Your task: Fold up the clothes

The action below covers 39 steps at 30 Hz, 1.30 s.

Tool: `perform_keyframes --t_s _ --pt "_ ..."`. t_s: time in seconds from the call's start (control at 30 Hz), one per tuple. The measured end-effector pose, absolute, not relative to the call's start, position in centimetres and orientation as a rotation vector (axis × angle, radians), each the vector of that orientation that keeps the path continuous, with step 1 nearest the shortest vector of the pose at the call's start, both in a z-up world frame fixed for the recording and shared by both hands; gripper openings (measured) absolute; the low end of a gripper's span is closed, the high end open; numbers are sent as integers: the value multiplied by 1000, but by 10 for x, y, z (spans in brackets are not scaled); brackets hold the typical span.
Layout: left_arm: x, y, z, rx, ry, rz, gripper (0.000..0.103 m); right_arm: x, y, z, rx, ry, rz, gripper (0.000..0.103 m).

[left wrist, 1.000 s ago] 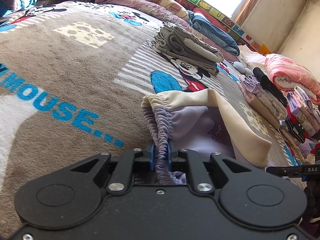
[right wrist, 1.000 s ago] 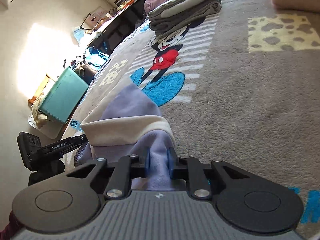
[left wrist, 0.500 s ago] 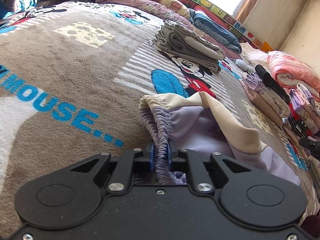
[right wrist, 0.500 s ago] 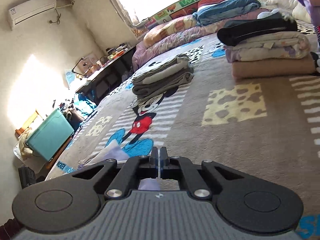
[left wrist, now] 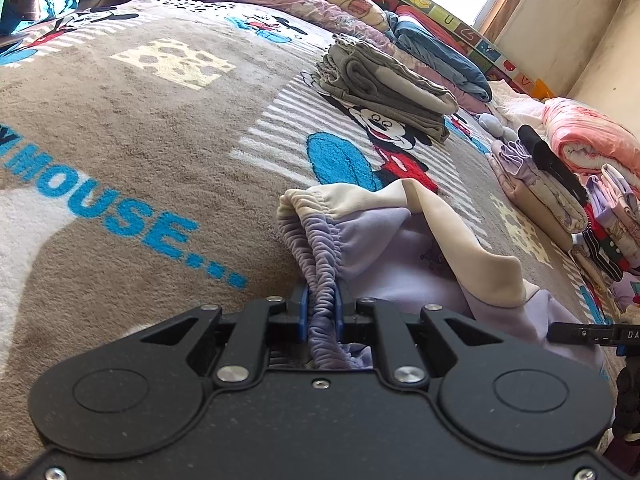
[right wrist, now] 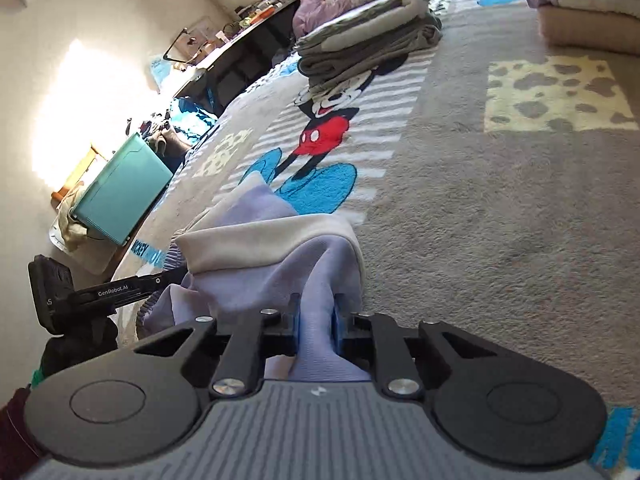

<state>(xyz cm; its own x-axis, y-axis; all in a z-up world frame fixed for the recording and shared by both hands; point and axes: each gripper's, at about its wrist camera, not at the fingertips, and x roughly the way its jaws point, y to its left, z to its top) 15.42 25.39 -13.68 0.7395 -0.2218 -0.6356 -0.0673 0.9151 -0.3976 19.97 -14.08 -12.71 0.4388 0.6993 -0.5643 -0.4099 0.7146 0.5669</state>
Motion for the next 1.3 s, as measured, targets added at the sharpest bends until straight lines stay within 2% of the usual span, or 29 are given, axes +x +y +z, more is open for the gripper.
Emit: perform_keyframes --t_s 0.07,0.43,0.73,0.9,0.97,1.03,1.13,1.17,1.23,1.3 --pt "154 253 -137 -414 741 -87 10 192 -151 -119 397 813 687 9" --pt "157 248 -137 -394 757 -77 10 180 -242 -81 375 607 460 8" --pt "159 241 -137 -361 767 -75 10 157 -207 -96 -179 520 321 9" --pt "159 240 -137 -359 768 -72 10 138 -163 -115 -280 566 502 19" --pt "159 240 -138 -357 769 -67 10 135 -145 -129 -297 637 562 33" --pt "160 239 -138 -356 771 -64 10 135 -132 -142 -274 704 602 33" --pt "160 239 -138 -355 773 -61 10 134 -143 -138 -143 706 609 35" --pt "160 239 -138 -354 773 -61 10 131 -147 -135 -117 702 619 38" --pt "160 238 -138 -354 772 -61 10 120 -157 -125 -79 677 657 55" --pt "160 239 -139 -359 770 -62 10 107 -173 -114 -24 634 697 57"
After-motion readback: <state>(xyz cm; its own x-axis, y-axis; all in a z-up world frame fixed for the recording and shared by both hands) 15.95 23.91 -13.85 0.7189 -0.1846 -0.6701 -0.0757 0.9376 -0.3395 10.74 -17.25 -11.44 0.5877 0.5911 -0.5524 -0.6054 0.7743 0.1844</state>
